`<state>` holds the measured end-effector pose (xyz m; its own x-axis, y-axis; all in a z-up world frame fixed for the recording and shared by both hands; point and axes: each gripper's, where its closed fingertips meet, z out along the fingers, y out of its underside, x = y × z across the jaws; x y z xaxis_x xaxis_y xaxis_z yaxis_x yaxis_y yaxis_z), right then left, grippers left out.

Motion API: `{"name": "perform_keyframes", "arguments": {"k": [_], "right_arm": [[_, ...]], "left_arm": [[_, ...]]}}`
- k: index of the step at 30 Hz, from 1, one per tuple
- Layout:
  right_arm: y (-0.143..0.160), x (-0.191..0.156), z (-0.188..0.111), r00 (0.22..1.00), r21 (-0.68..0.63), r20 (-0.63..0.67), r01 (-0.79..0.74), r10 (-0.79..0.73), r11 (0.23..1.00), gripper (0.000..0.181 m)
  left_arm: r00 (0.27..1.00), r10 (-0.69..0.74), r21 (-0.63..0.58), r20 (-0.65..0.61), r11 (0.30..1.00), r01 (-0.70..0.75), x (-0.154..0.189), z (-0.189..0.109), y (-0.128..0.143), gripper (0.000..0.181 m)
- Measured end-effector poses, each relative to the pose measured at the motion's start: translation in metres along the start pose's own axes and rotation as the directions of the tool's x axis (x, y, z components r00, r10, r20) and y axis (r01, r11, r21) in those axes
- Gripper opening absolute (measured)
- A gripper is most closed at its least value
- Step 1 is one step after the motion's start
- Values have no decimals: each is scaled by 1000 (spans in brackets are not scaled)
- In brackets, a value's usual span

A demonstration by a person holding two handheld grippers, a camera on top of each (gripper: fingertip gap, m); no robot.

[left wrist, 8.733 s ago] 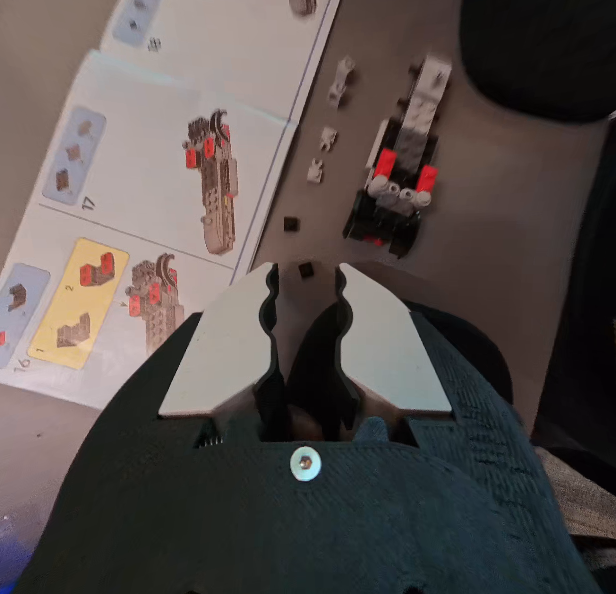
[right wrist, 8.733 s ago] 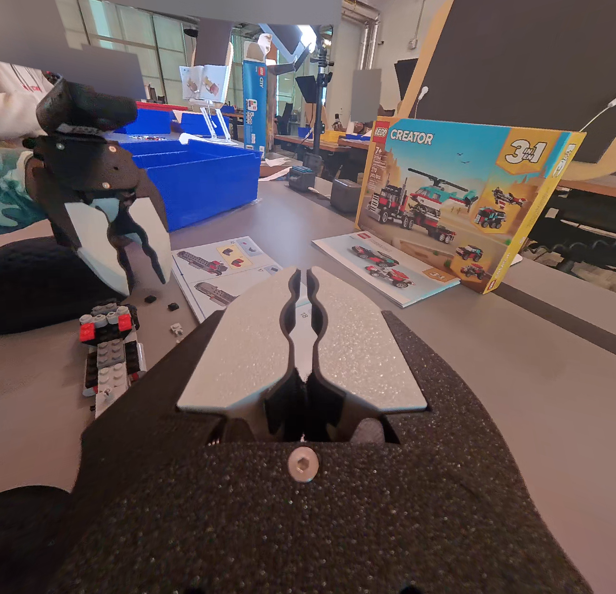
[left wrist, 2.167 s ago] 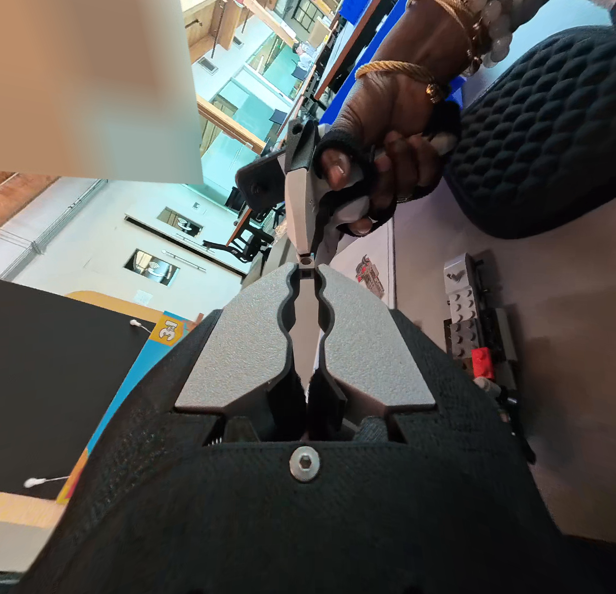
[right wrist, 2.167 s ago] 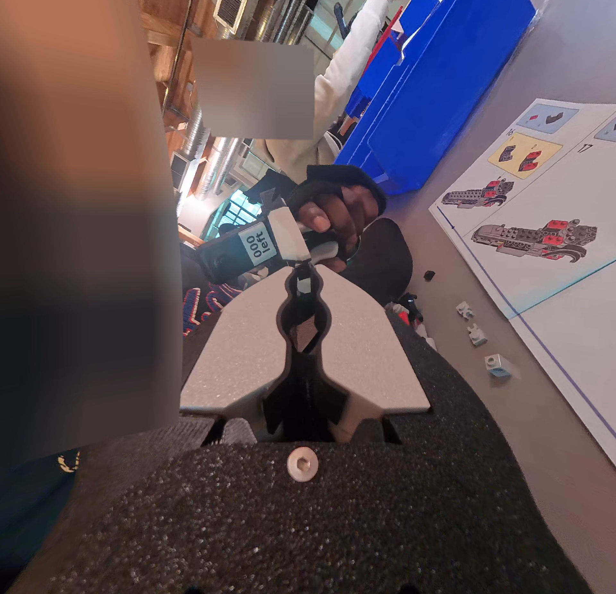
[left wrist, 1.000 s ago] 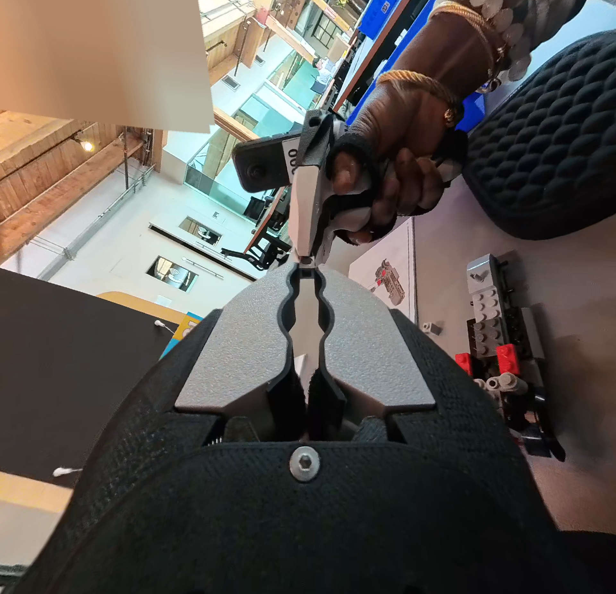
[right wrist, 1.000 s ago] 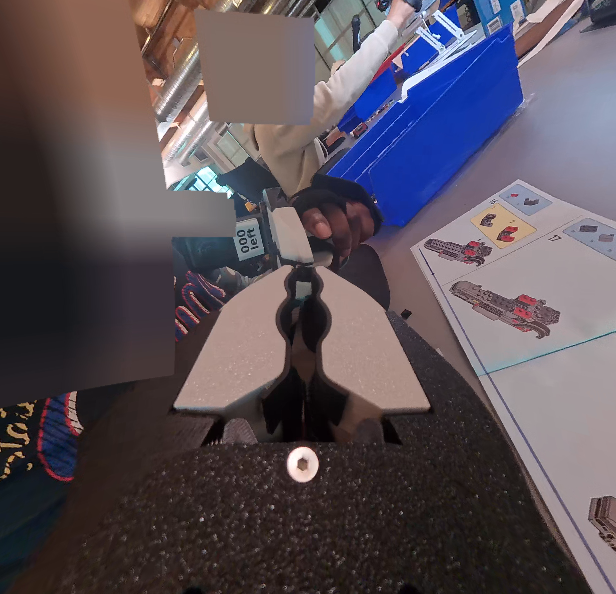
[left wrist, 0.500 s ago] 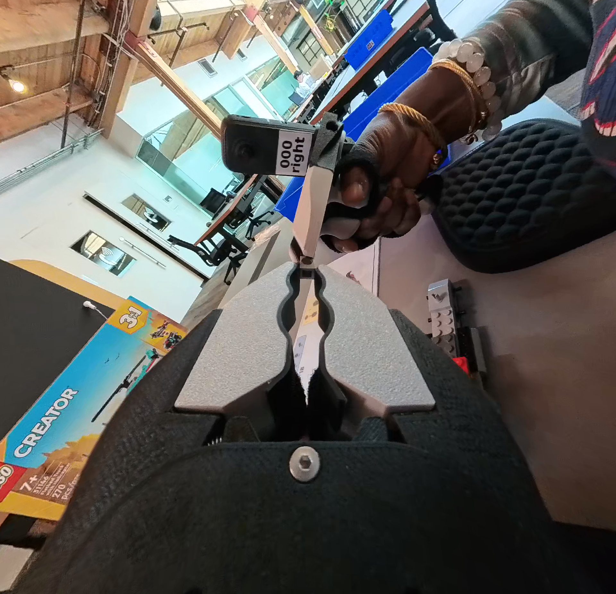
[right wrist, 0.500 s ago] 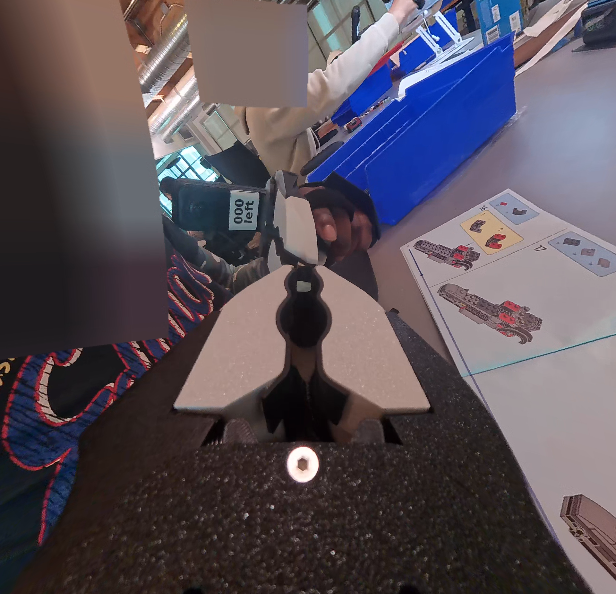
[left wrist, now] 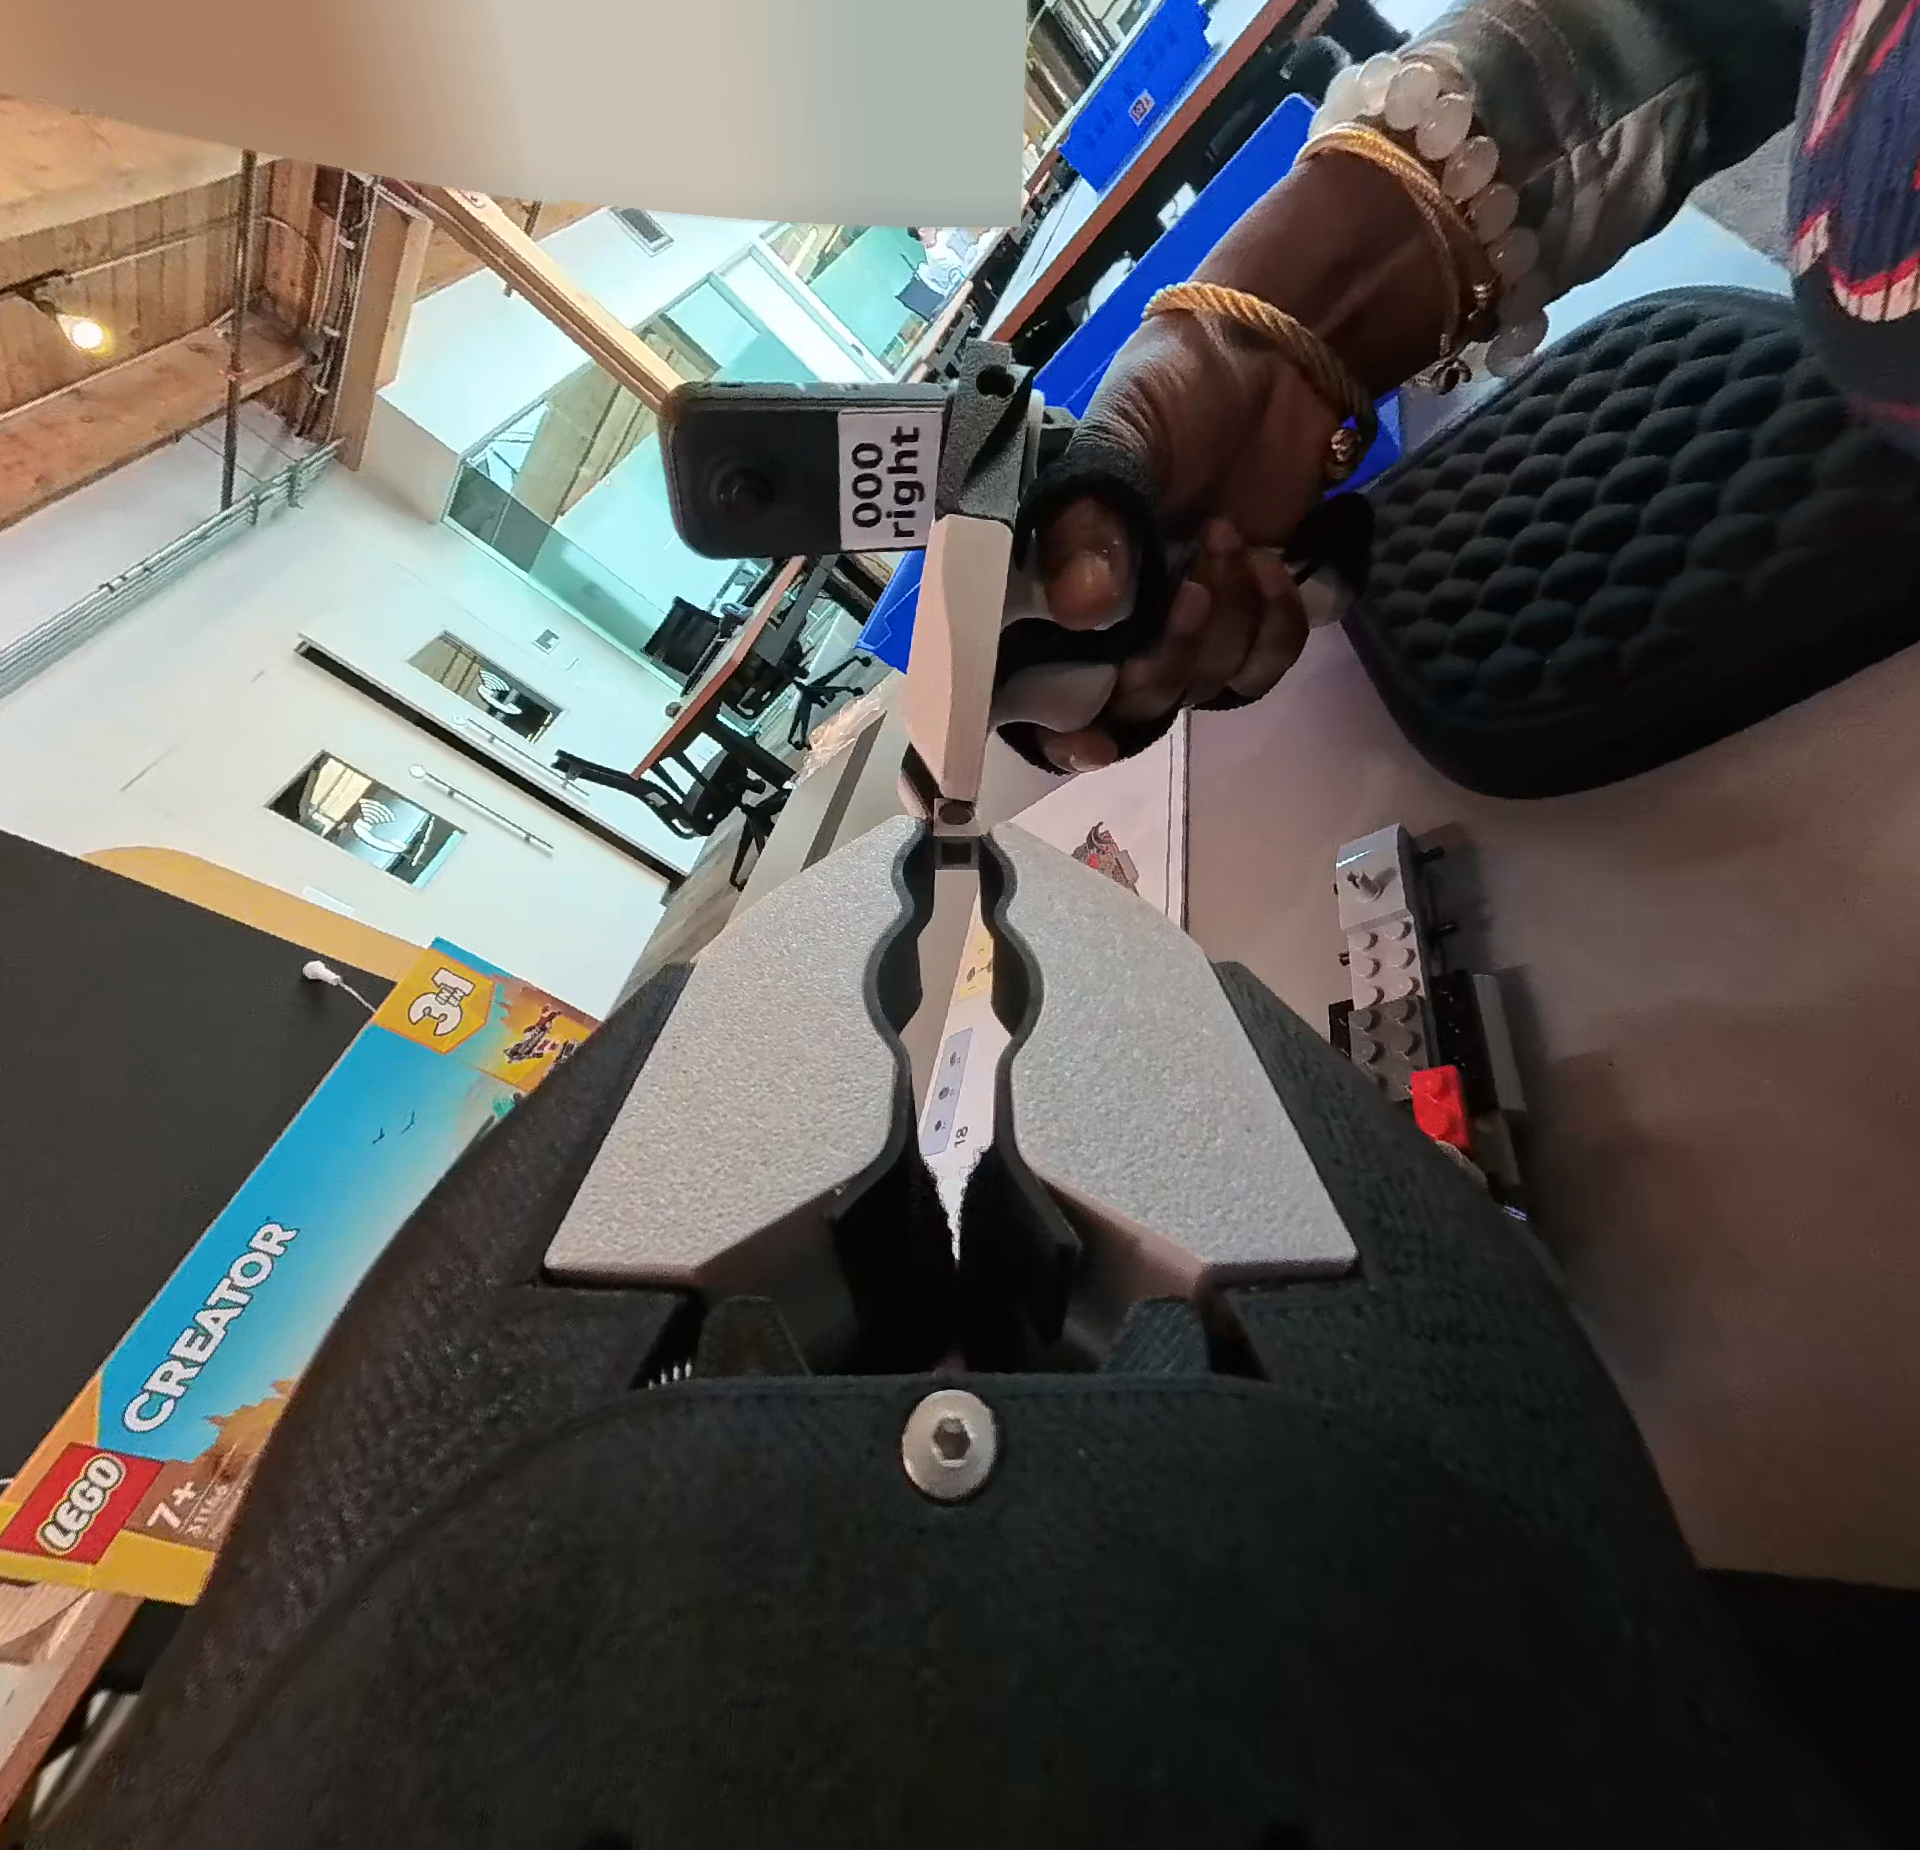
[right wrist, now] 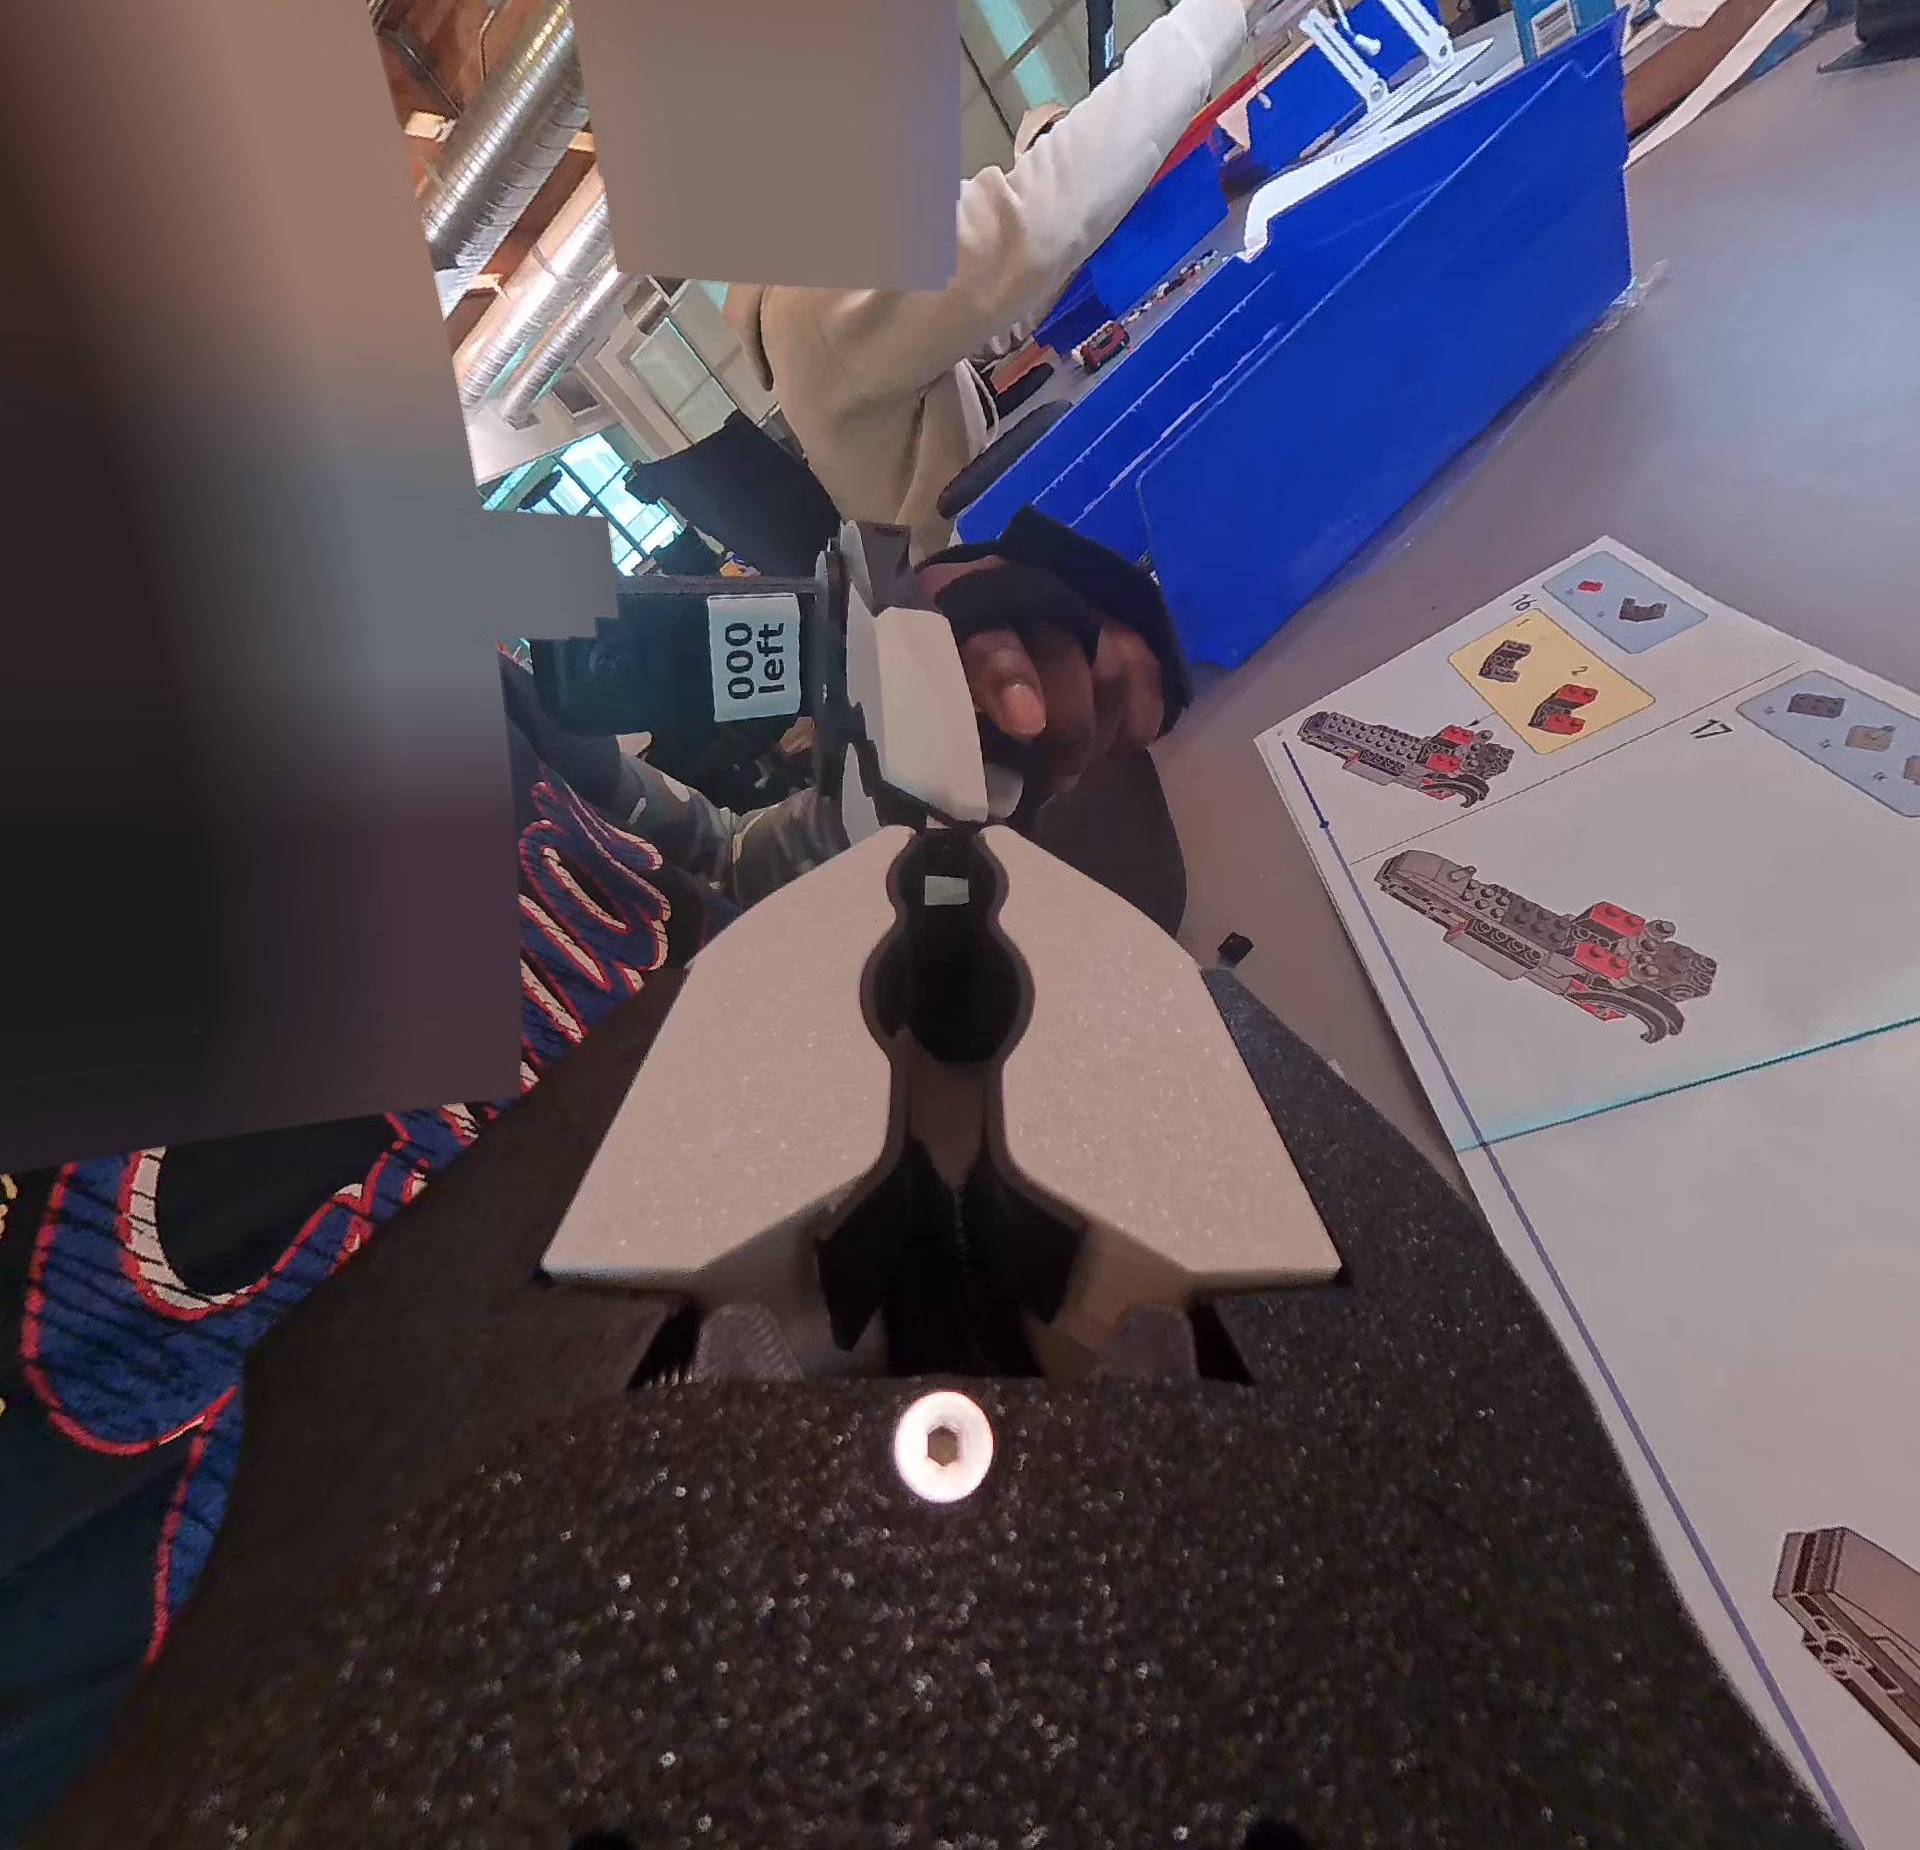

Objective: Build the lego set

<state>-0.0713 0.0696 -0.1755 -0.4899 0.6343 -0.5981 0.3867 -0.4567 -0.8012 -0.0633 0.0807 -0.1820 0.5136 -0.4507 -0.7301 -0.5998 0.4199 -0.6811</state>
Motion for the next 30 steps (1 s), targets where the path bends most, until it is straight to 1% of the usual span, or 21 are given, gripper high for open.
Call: {"name": "perform_keyframes", "arguments": {"k": [6,10,13,16,19,21,23,26,28,29,30], "right_arm": [[4,0,0,1000,-30,8,-8,8,1000,8],[4,-4,1,999,-25,40,-31,32,999,8],[8,-3,2,999,-48,26,-30,31,998,8],[11,-6,1,999,-46,32,-39,41,998,8],[17,-5,-2,1000,-54,-11,-29,29,998,8],[22,-5,-5,998,-87,-56,0,-5,996,8],[22,-5,-11,993,-116,-104,36,-48,993,8],[11,-3,-22,980,-90,-179,75,-90,993,8],[3,-4,-28,976,-42,-188,101,-107,994,10],[0,-3,-31,972,-27,-193,131,-134,991,10],[-2,-2,-33,964,-21,-203,174,-174,985,10]], "left_arm": [[995,97,-17,7,995,-97,3,0,0,8],[994,106,7,6,994,-106,4,-1,-3,8],[991,132,-6,-8,991,-132,7,-1,-2,8],[992,126,4,-17,992,-126,11,-2,-4,8],[995,94,6,-36,996,-94,17,0,-4,8],[998,37,10,-48,999,-36,22,3,-4,10],[999,-42,15,-29,999,43,20,6,-4,20],[985,-170,36,2,985,170,10,5,-2,26],[952,-303,91,41,950,298,-3,2,-4,27],[920,-390,115,46,917,383,-8,0,-3,27],[875,-483,130,19,869,477,-10,0,-1,27]]}}
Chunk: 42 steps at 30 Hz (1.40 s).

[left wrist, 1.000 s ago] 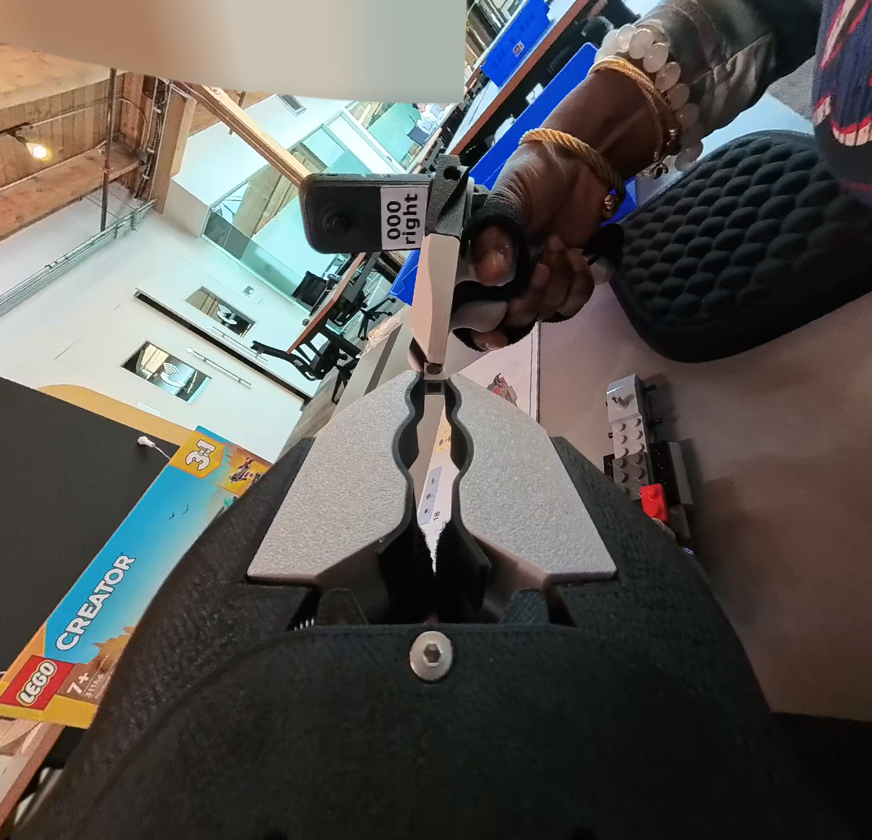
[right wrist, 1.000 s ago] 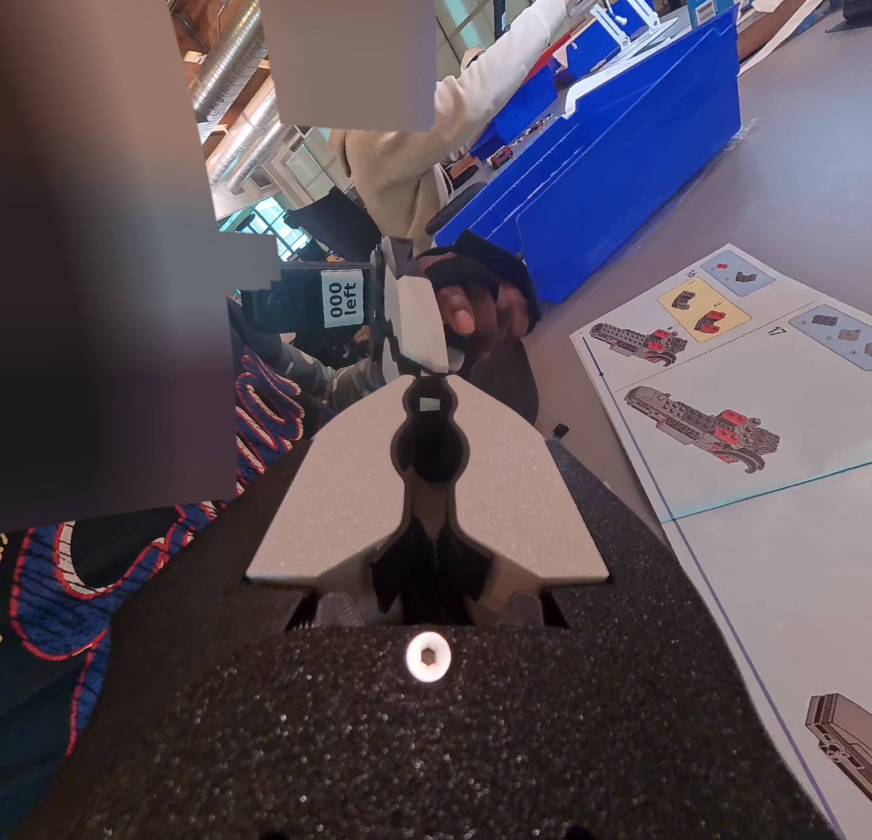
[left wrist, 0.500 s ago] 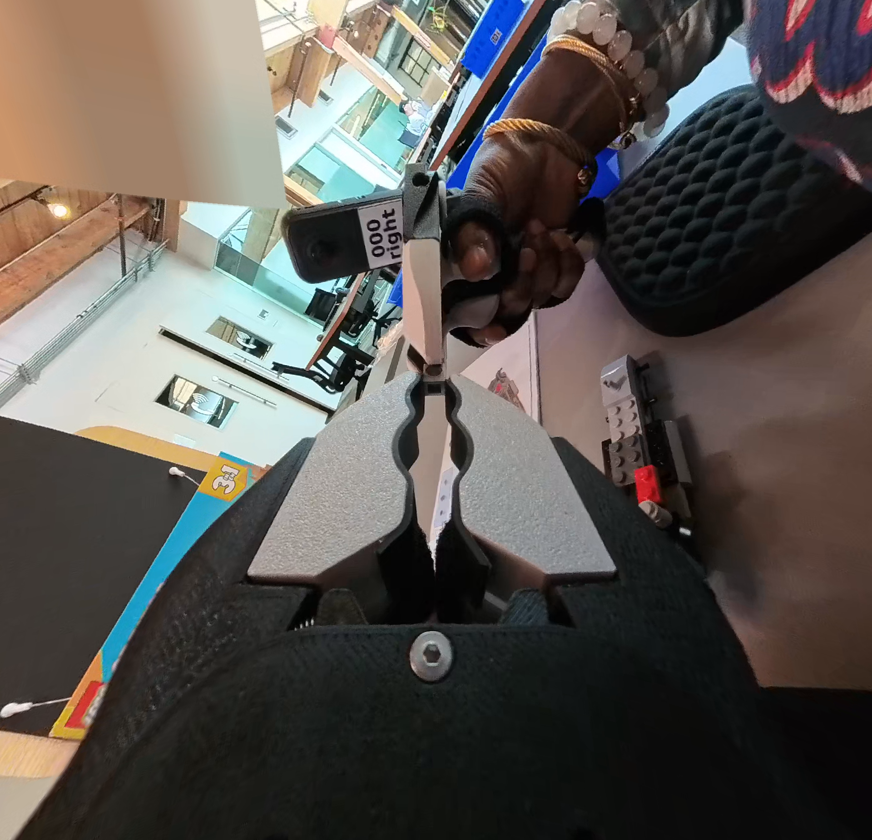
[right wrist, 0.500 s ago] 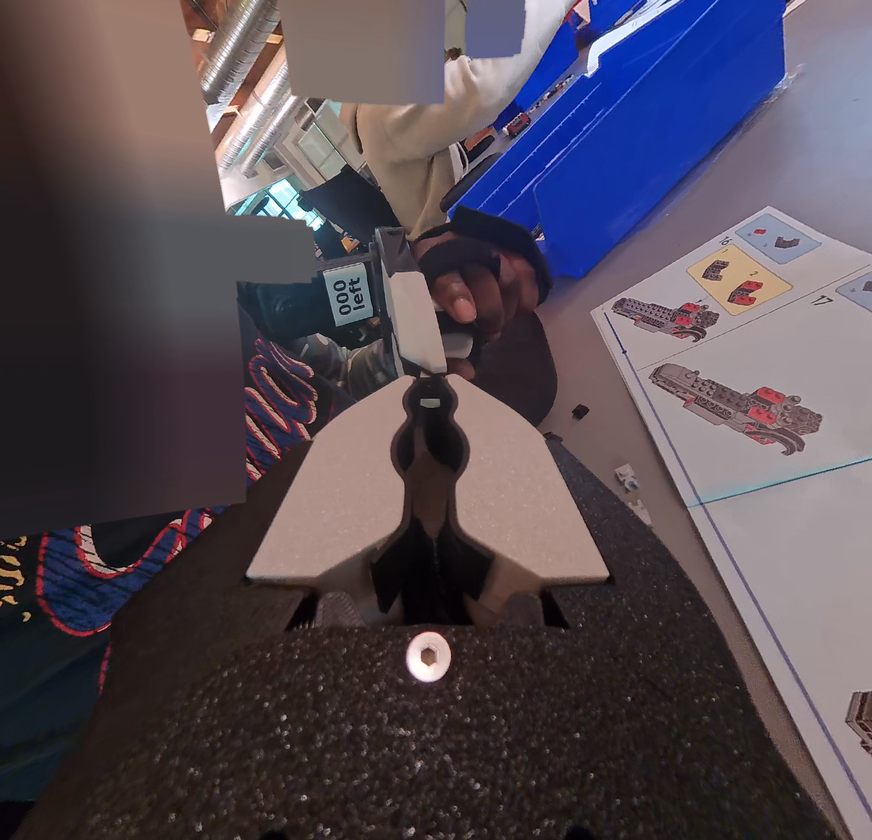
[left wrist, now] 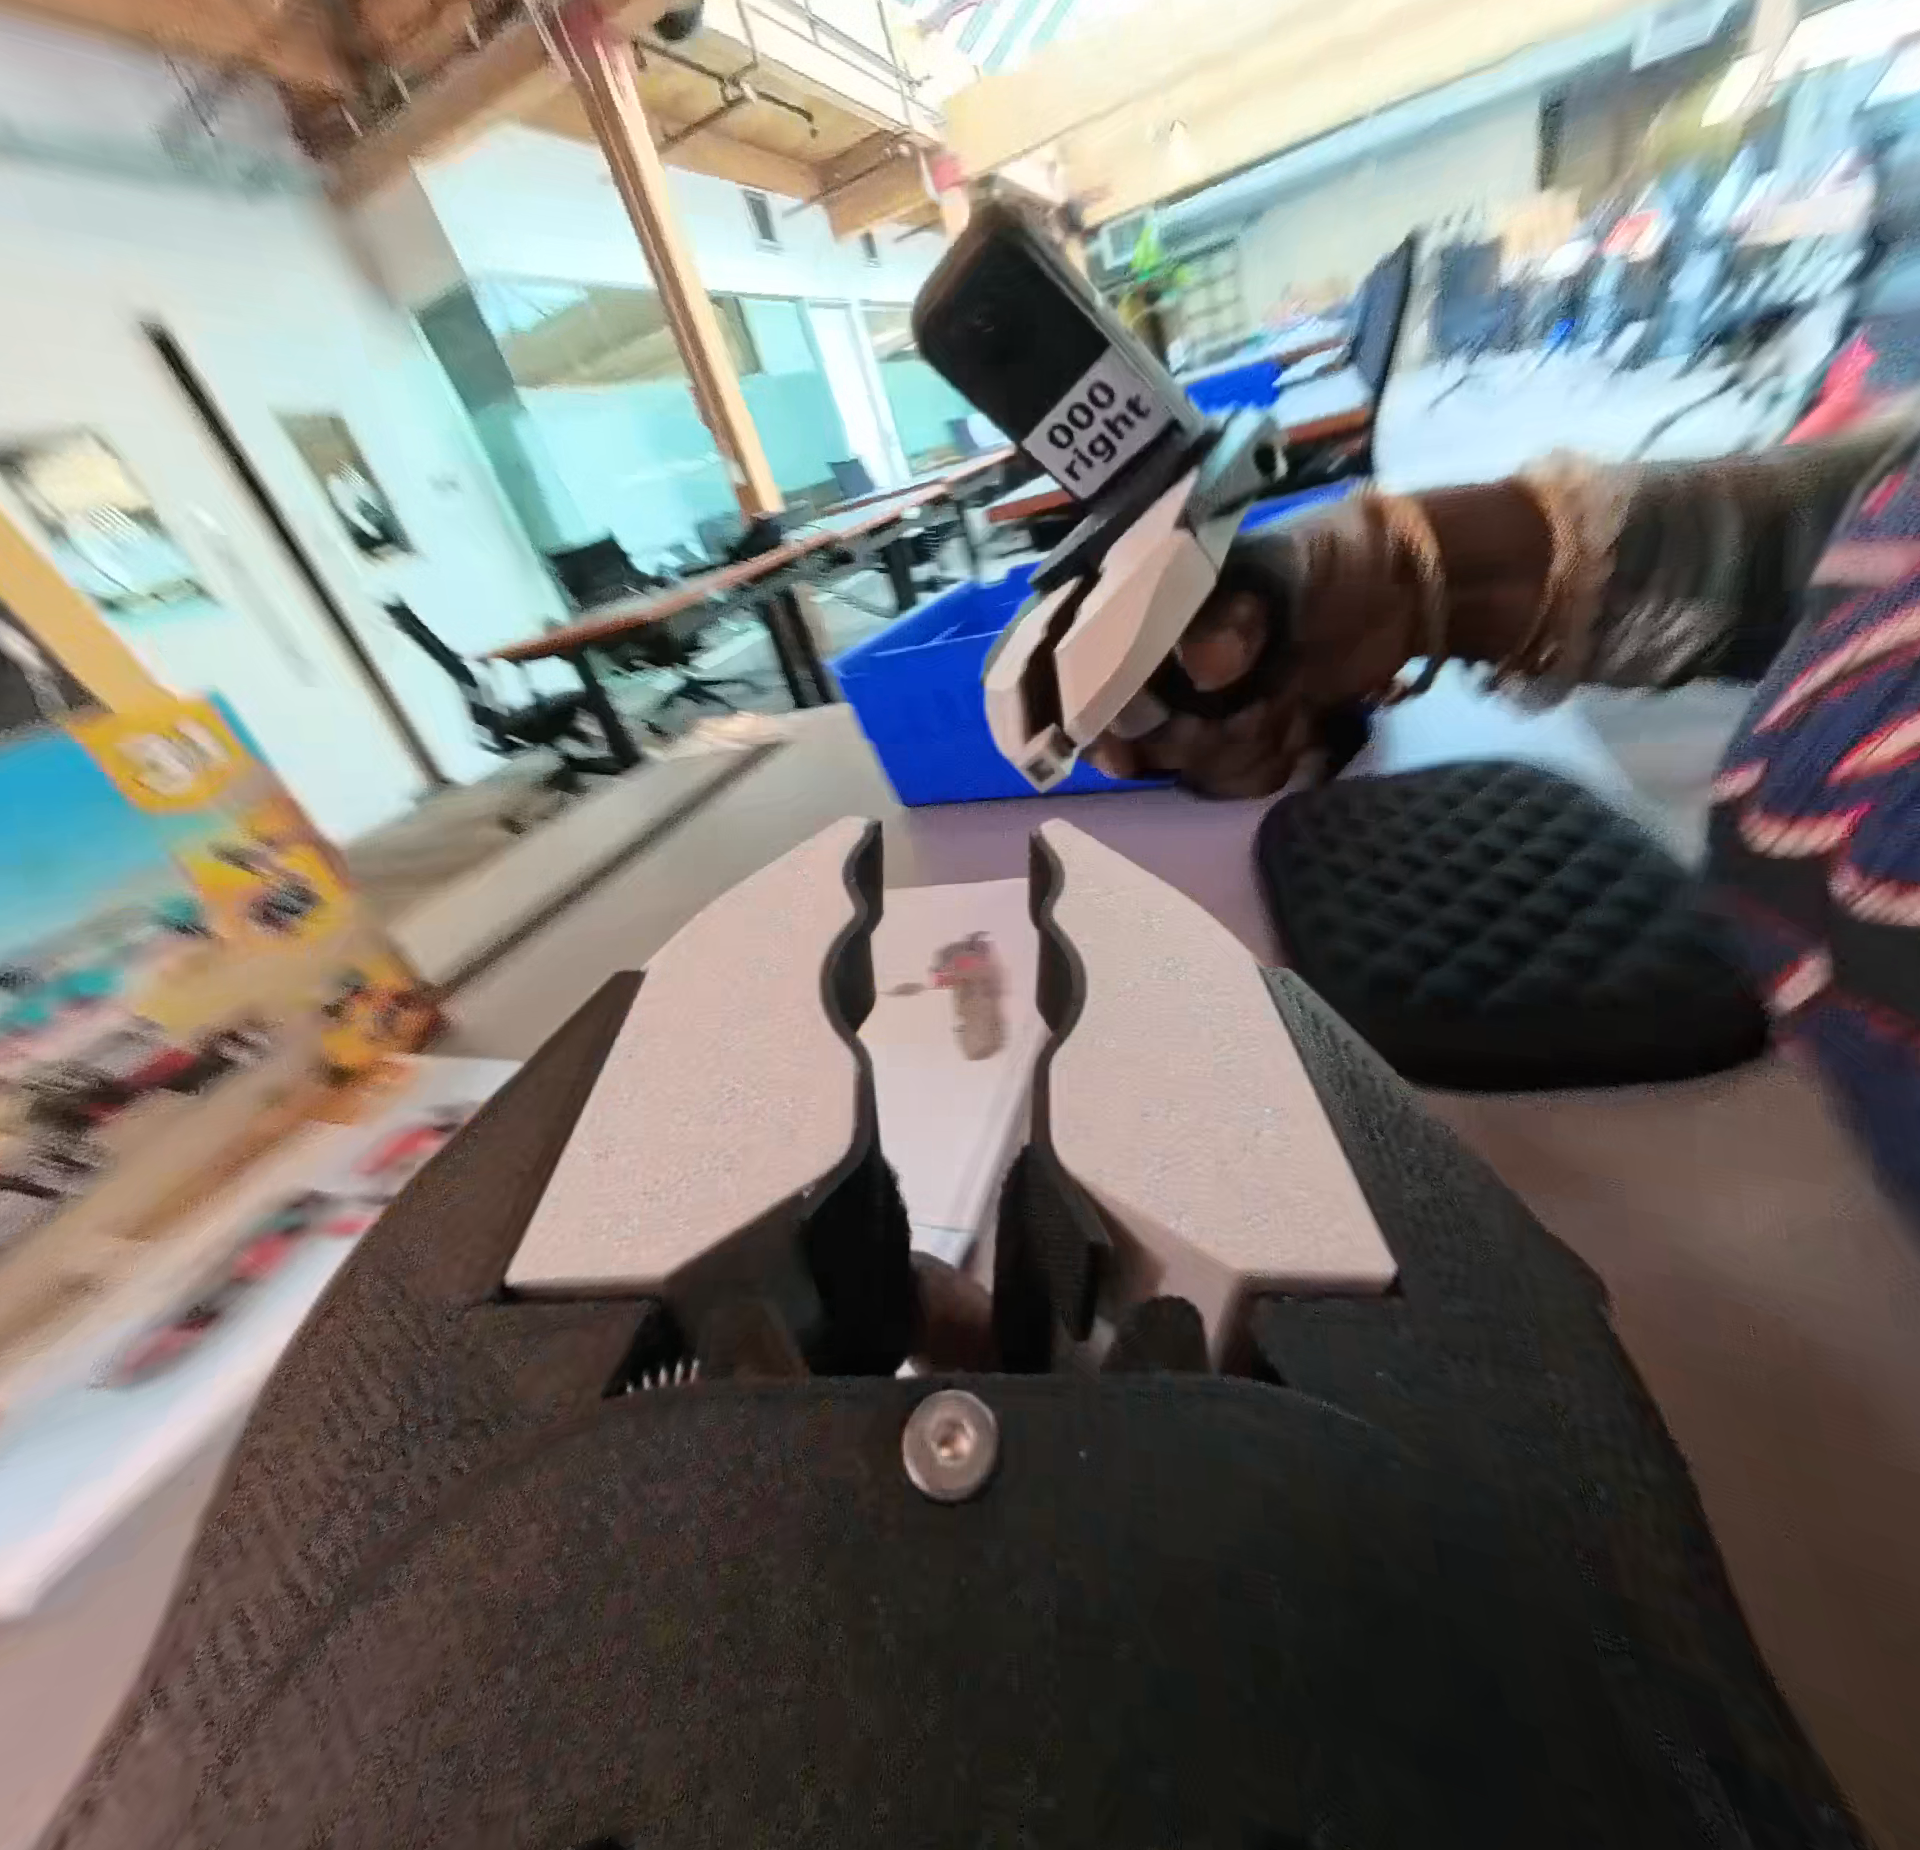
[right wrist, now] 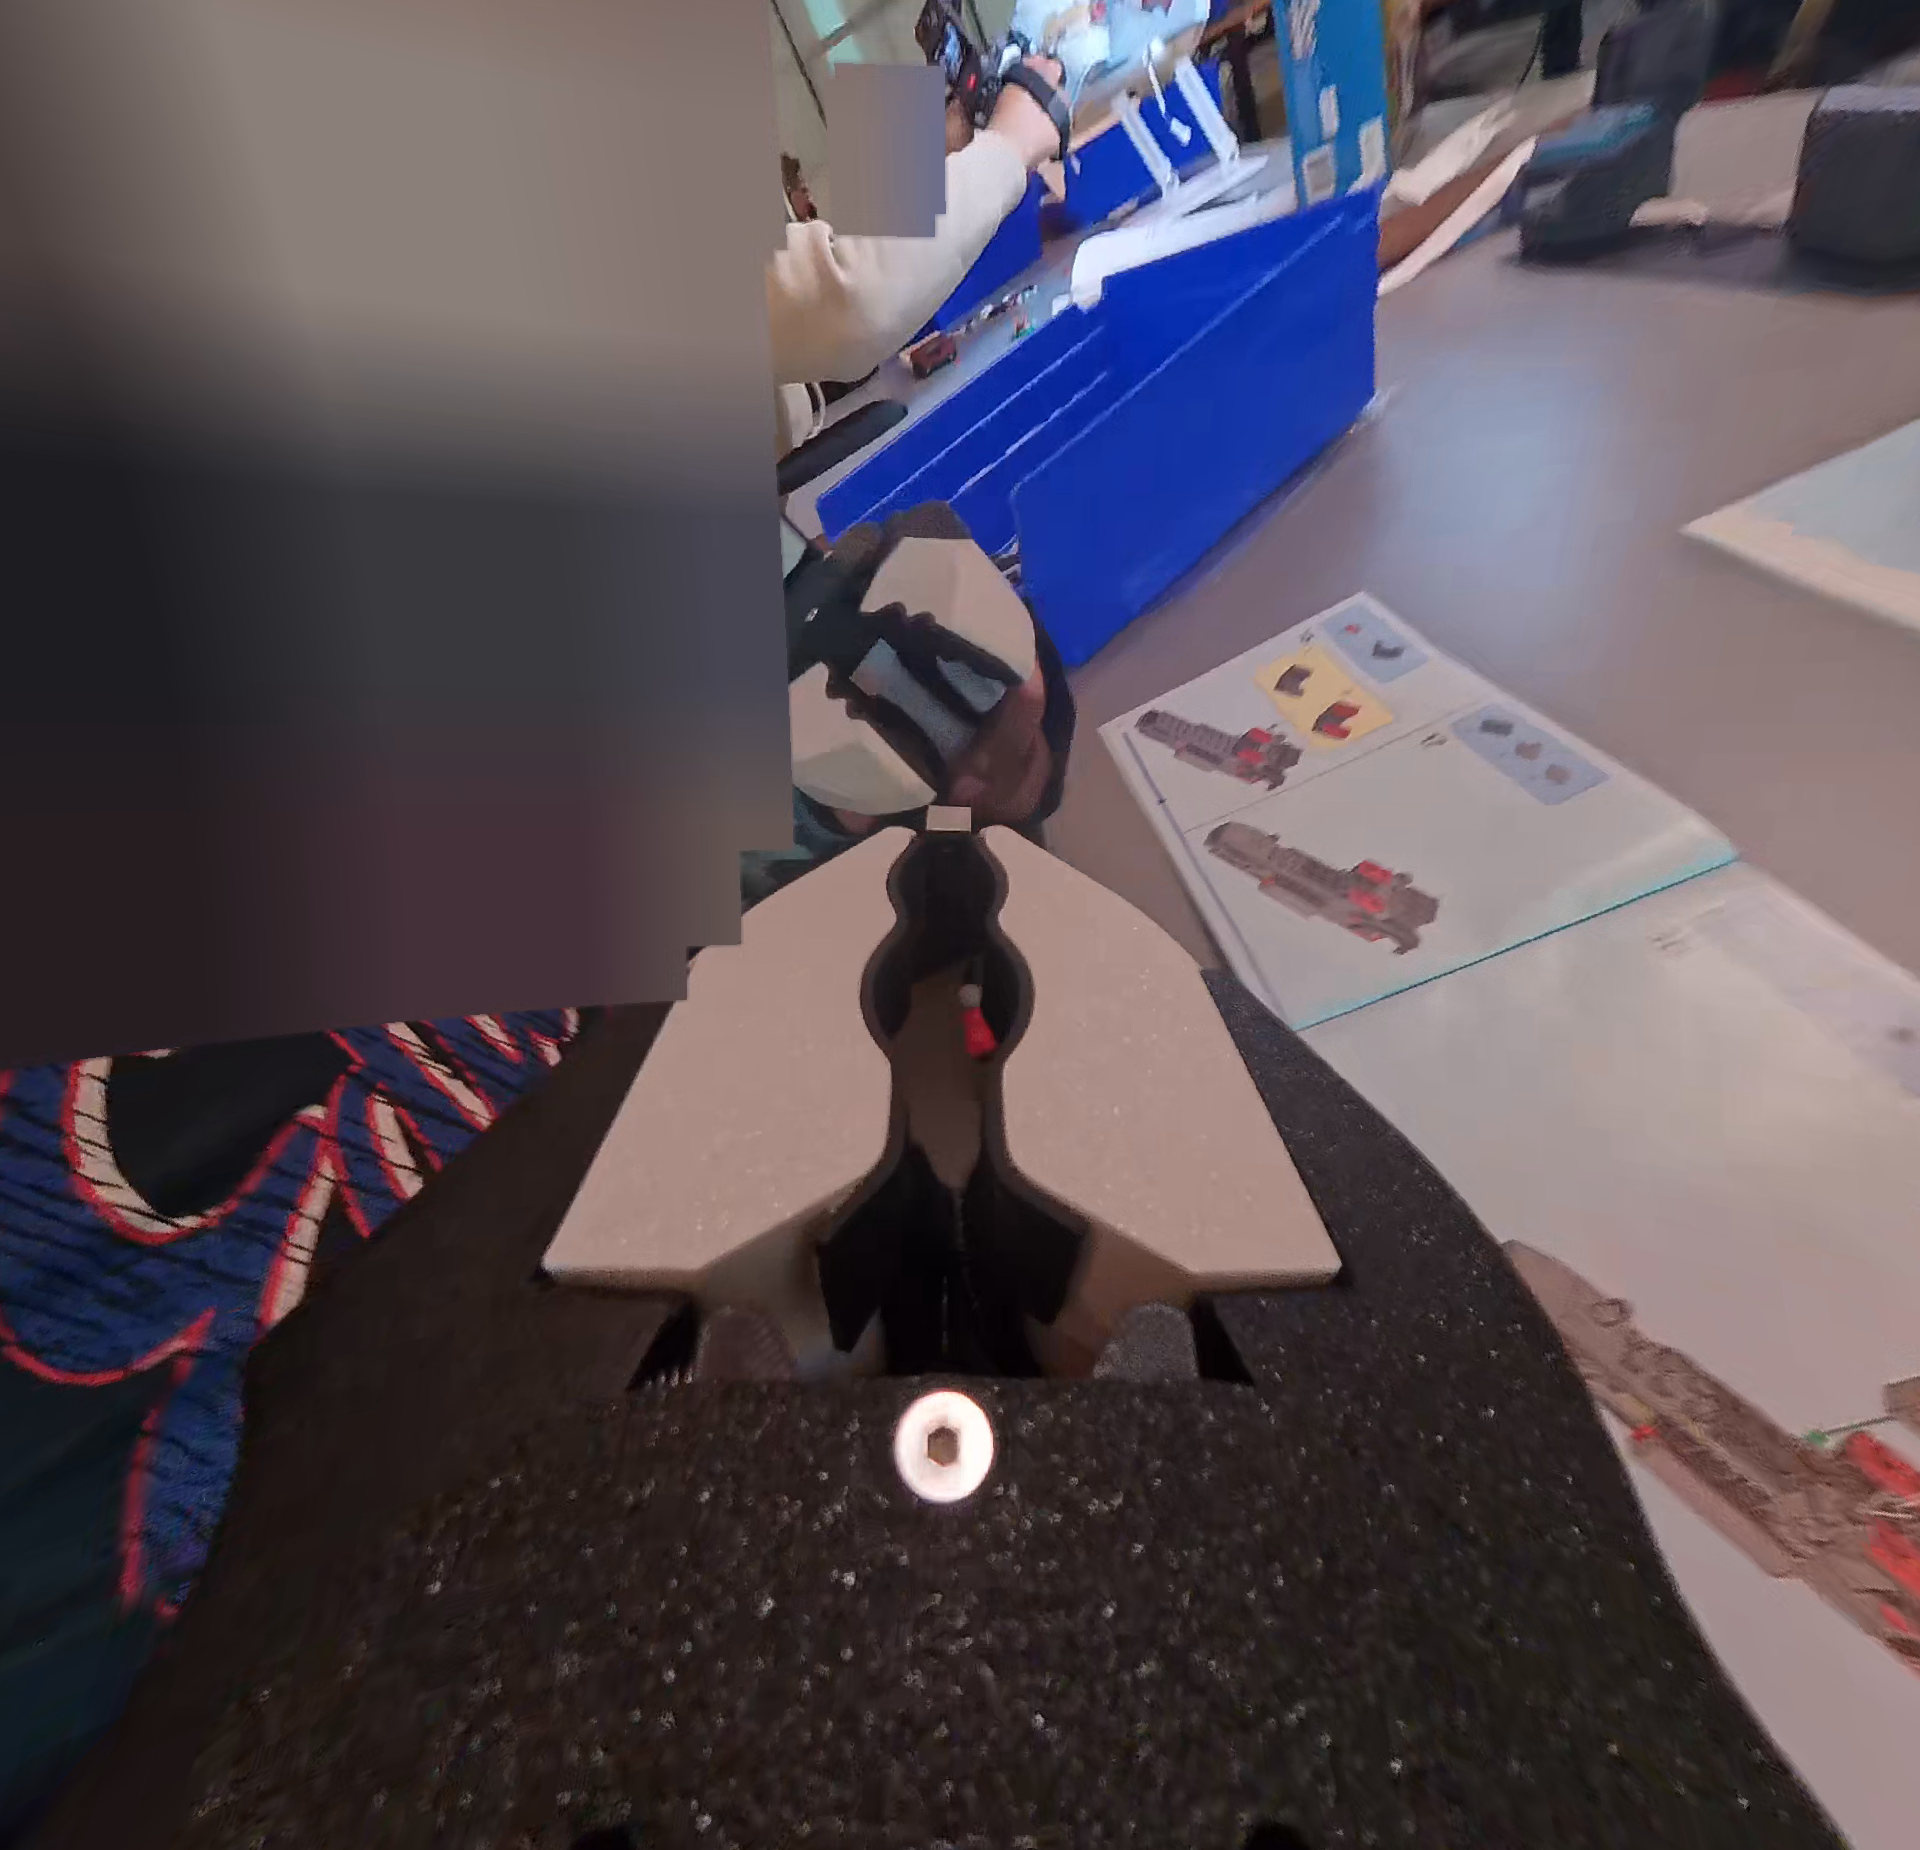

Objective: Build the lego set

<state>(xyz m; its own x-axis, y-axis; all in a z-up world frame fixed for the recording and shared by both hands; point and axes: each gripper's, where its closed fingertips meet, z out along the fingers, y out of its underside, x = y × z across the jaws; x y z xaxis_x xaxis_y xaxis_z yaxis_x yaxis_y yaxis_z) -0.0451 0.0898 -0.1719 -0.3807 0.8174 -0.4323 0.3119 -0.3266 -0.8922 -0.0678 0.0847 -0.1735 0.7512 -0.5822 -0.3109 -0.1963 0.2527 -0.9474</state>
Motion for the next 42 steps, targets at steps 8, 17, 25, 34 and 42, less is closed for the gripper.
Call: {"name": "perform_keyframes", "arguments": {"k": [8,17,25,34,42], "right_arm": [[-4,-4,1,970,64,0,244,-244,968,8],[1,-11,5,951,38,31,307,-309,951,8],[0,-14,5,945,49,28,324,-325,945,8],[5,-14,6,947,36,46,316,-317,948,8],[-3,-7,4,962,76,11,271,-273,960,14]], "left_arm": [[894,-415,0,-170,907,421,7,8,-3,29],[865,-425,-4,-266,898,440,24,18,-14,8],[862,-419,-18,-285,902,432,24,16,-14,19],[848,-417,-48,-328,903,426,32,16,-9,8],[891,-365,31,-271,921,387,17,8,-15,8]]}}
